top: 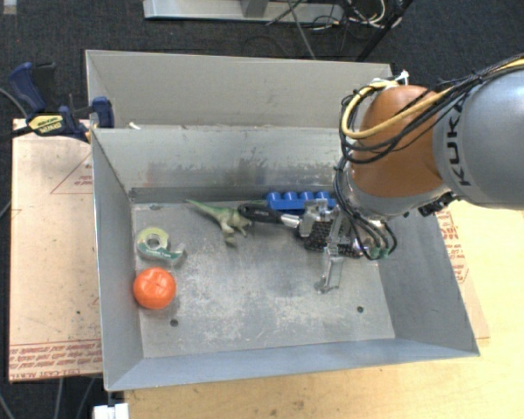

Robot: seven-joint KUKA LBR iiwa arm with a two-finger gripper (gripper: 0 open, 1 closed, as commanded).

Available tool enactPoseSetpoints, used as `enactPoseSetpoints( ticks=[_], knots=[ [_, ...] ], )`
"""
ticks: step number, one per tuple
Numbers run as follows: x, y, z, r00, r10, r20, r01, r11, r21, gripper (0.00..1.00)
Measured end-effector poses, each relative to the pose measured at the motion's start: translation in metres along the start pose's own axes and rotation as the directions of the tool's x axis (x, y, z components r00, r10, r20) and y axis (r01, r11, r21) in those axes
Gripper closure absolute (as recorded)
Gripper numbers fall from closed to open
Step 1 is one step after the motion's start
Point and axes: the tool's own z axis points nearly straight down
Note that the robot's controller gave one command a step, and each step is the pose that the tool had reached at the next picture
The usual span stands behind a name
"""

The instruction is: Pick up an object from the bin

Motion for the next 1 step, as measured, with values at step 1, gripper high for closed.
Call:
enactPoseSetpoints(
  ticks=[1],
  knots=[
    [-0.0017, 0.0000, -0.0045, 1.000, 0.000, 0.007, 0.000, 1.000, 0.000, 0.00]
  ],
)
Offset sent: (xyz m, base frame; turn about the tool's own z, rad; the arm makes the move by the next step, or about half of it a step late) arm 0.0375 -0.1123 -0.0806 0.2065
